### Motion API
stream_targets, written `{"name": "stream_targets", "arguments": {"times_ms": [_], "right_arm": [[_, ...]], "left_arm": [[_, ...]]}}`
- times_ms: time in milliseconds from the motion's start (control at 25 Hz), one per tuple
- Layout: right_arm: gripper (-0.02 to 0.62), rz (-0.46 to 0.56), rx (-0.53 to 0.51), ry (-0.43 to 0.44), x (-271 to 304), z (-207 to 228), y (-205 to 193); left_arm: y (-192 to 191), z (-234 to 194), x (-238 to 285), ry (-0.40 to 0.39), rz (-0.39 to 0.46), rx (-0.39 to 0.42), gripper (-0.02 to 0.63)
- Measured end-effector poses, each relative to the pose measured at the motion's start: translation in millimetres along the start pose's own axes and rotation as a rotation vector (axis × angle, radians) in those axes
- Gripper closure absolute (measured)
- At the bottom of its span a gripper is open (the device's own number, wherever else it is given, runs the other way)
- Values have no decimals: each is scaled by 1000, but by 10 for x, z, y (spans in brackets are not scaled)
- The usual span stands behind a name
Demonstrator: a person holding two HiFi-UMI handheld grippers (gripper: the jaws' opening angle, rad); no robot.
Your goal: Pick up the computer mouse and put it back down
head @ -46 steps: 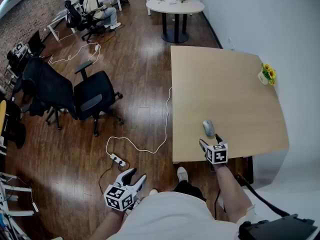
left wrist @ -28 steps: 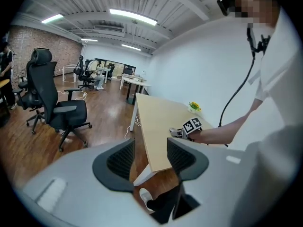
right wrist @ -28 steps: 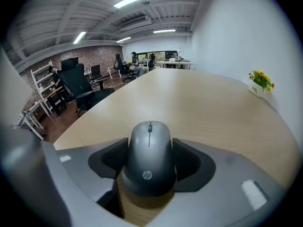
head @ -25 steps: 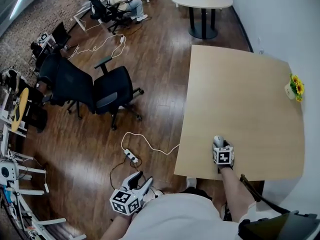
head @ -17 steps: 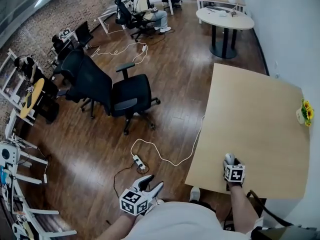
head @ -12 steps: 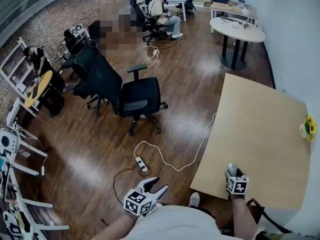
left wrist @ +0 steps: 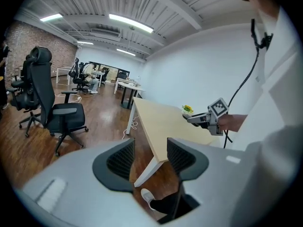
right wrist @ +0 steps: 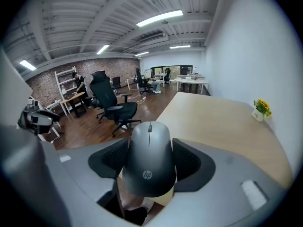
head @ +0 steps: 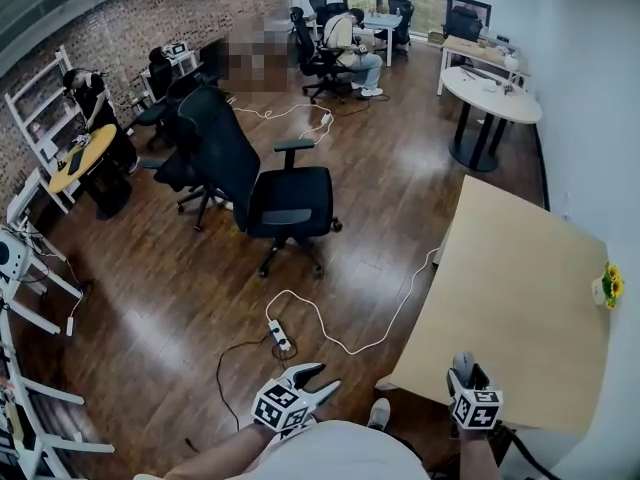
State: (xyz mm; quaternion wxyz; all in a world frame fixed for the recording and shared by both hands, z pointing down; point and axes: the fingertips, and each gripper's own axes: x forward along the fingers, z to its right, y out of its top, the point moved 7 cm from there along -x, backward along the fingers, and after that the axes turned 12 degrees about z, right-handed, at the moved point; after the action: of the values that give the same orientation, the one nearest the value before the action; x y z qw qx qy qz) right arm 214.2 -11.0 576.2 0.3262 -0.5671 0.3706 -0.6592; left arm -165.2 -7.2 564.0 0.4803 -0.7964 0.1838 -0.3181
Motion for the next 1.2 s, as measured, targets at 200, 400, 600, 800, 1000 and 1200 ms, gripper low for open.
{"name": "stream_targets", "arguments": {"times_ms": [200,400,600,800,1000,1200], "right_arm": [[301,47,-1,-17,-228,-291,72],[301,51,37,-75,-637,-370,-26],[301,68,56,-113,-970,-483,-111],[301,72,53,-109,-1139,-656,-62],[301,73,45,-90,-1121,-710,-45],[301,71,36,-77,-1151,-833,-18]], "left_arm": [[-31,-97,-42,-55,8,17,413],[-42,-27,4,-125,-38,39,413],[-60,3,30,-168,-51,68,413],[-17,35,-25,-191,-52,101,413],[-20,53,-68,-191,-29,104,419],[-12,25,-226,-181,-6,63,416]]}}
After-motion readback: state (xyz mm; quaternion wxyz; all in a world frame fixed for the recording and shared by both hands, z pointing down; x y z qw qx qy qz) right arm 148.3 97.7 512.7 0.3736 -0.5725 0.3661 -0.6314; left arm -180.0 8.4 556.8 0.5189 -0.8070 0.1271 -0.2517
